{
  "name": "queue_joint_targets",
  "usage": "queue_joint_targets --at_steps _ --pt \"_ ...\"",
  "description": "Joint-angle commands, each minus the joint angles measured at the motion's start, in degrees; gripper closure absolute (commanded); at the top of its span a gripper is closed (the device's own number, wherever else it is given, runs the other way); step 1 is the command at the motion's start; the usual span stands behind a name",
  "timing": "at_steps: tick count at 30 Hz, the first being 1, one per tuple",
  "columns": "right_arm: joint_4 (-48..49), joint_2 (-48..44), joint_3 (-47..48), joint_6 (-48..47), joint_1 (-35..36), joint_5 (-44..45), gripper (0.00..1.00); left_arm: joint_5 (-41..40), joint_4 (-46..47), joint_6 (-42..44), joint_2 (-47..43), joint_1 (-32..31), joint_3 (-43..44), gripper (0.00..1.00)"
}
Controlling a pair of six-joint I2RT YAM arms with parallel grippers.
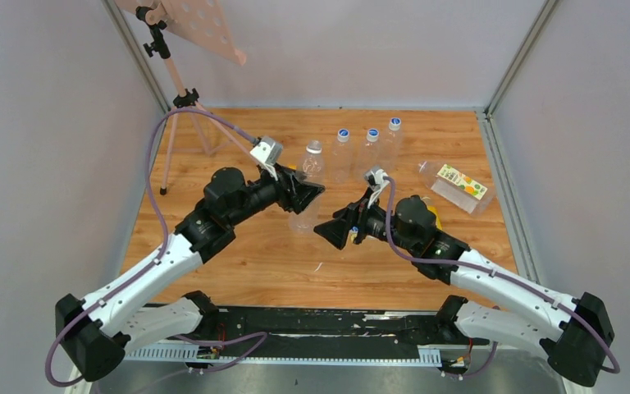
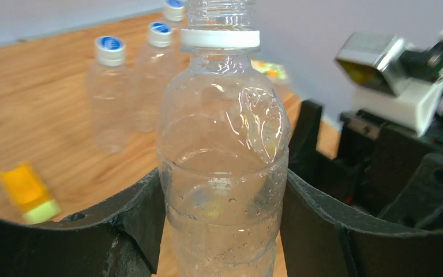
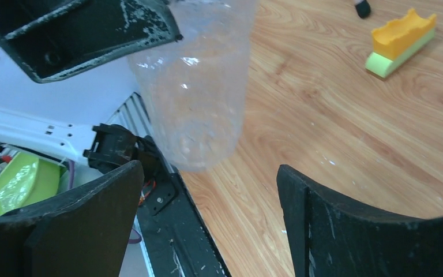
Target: Screw on the bottle caps
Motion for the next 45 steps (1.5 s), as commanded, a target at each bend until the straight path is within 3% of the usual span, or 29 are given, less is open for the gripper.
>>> queue_joint_targets --at_steps 1,9,20,38,45 --pt "-18.0 1.7 7.8 -3.5 -1.0 7.0 0.13 -12.7 -20.9 18.9 -4.2 -0.1 5.1 0.46" --pt "-39.3 20.2 20.9 -3.9 -10.4 10.5 0.18 -18.8 -30.5 30.1 -10.4 -0.1 4.1 0.46" --pt "-47.0 41.4 32.6 -3.5 -11.9 19.0 0.35 -18.0 -31.2 34.6 -19.0 -0.1 -0.8 0.46" --pt "-48.0 49.8 33.1 -3.4 -11.7 19.2 0.47 -14.7 -24.5 37.6 -20.7 -0.1 -7.0 0.48" --pt "-47.4 51.5 33.0 -3.5 -11.6 19.7 0.56 -12.1 -24.8 37.4 -19.8 -0.1 -7.2 0.47"
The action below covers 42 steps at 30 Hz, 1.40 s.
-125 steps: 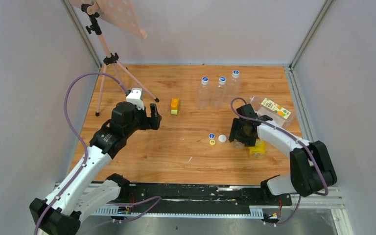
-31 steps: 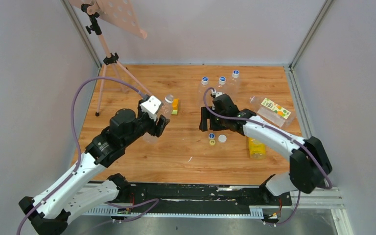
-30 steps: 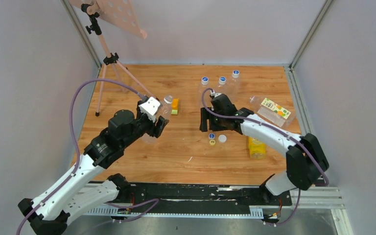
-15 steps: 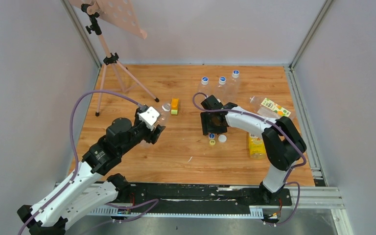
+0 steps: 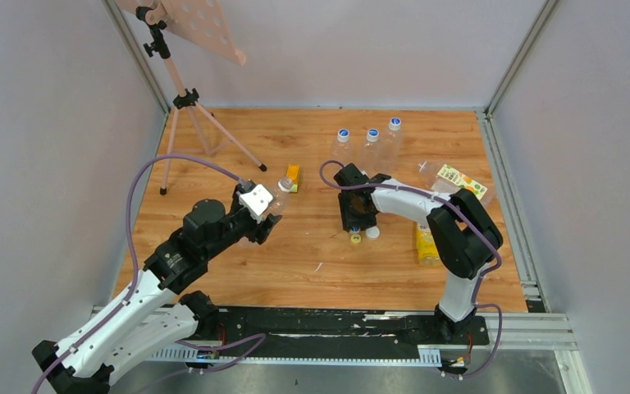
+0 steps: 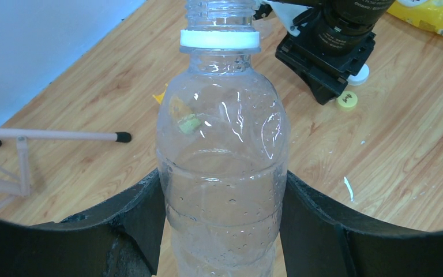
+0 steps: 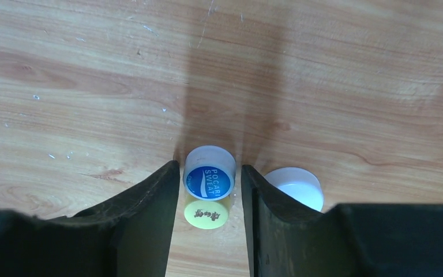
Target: Screw on the bottle caps
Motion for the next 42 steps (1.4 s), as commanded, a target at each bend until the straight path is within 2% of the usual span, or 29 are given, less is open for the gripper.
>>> queue_joint_targets --at_steps 1,5,11,14,21,27,35,42 --pt "1.2 0.6 0.8 -0.1 0.1 0.9 0.58 2.8 2.9 0.6 0.3 -0.1 0.2 0.47" --pt "1.2 -2.1 -0.2 -1.5 0.1 0.0 0.74 4.2 3.4 1.2 0.1 -0.1 0.1 0.45" --pt "1.5 -11.7 -2.2 -6.6 0.1 -3.9 0.82 10.6 3.5 4.0 0.3 -0.1 0.0 0.46" --pt "1.7 -17.7 -2.2 -10.2 0.0 -9.1 0.86 15.1 1.8 6.1 1.3 -0.1 1.4 0.47" --pt "1.7 -30.7 0.8 -21.8 0.1 -22.0 0.88 25.4 -1.9 10.9 5.6 -0.1 5.2 0.5" --pt "4.2 -40.0 2.1 -30.1 0.2 -35.5 0.86 30.3 -4.1 14.7 7.1 -0.1 8.1 0.5" --pt "10.9 -45.4 -0.2 -38.0 0.4 -45.9 0.88 35.6 -6.9 16.7 11.6 -0.1 12.2 0.5" --pt "13.8 -46.0 -0.8 -43.8 0.8 -51.3 0.87 39.3 -6.7 16.3 14.2 -0.1 14.4 0.5"
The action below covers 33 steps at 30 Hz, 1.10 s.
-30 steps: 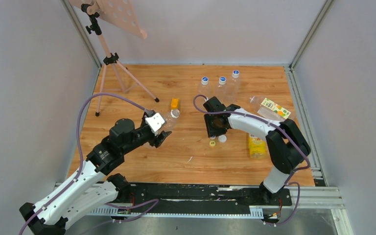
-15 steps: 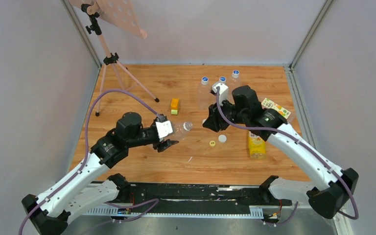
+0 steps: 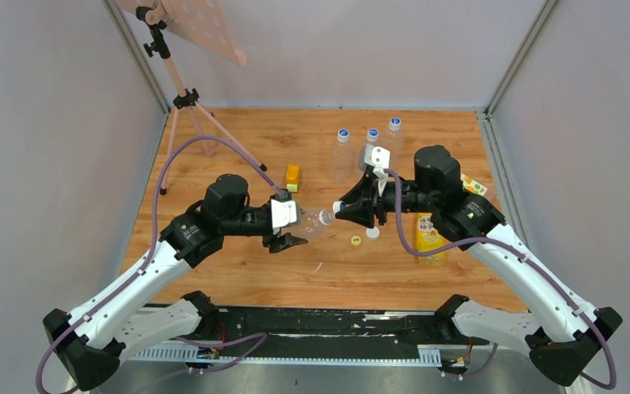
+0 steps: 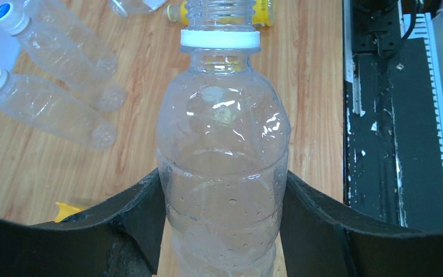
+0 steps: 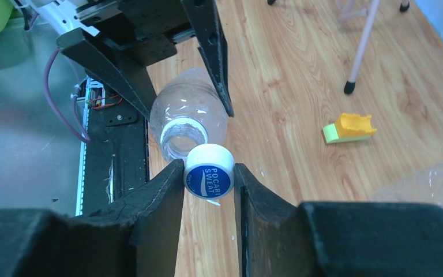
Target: Screw on the bottle caps
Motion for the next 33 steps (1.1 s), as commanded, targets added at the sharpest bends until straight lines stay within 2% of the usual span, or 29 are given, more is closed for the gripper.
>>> queue_joint_targets --at_steps 1,11,22,33 --pt "4.5 -0.7 -0.1 -6.5 0.5 -7.1 0.87 4.0 0.6 1.1 0.5 -0.1 3.5 0.5" --pt "4.4 -0.8 -1.1 -9.2 0.6 -11.7 0.88 5.3 0.6 0.6 1.3 -0.2 4.6 0.5" --pt "2.0 -0.1 -1.3 -11.0 0.9 -12.4 0.88 4.4 0.2 -1.1 1.5 -0.1 5.8 0.52" --pt "-0.2 2.8 -1.1 -14.3 2.9 -9.2 0.89 6.0 -10.9 3.6 5.4 -0.2 12.4 0.52"
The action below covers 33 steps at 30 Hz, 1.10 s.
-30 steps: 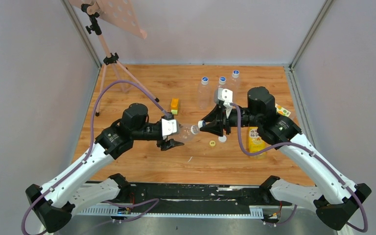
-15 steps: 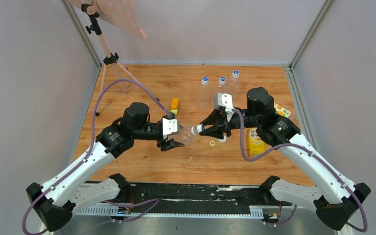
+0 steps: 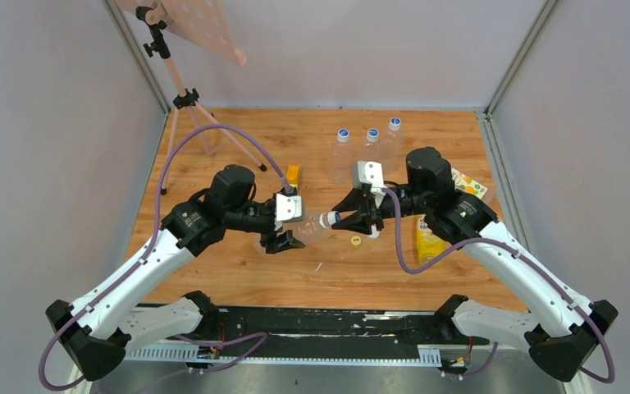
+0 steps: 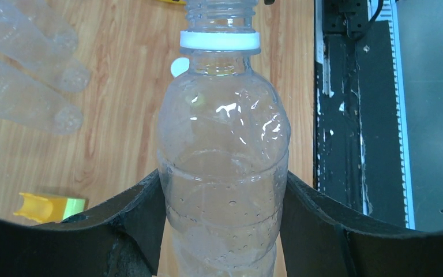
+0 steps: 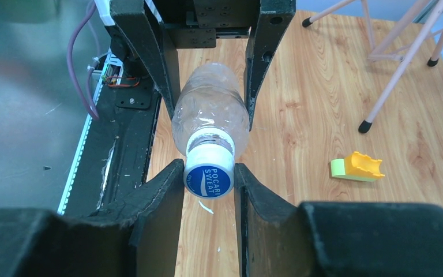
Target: Screw on the bottle caps
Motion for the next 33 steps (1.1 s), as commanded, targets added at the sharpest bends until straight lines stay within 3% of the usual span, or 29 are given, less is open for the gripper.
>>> queue_joint_targets --at_steps 1,13,23,33 --pt "-1.6 2.1 0.0 -3.1 1.7 0.4 0.89 3.0 -1.5 3.4 0.9 -0.3 5.4 0.52" --pt "-1.9 3.6 -3.4 -13.4 2.3 -11.0 0.93 8.8 -1.8 2.9 0.1 -0.3 6.5 0.53" --pt "-4.0 5.7 -2.8 -23.6 2.3 -11.6 0.93 15.6 4.3 -2.5 0.2 -0.3 4.4 0.54" --pt "-6.9 8.3 -1.2 -24.4 2.4 -13.4 0.92 15.4 6.8 -2.9 1.4 -0.3 4.4 0.56"
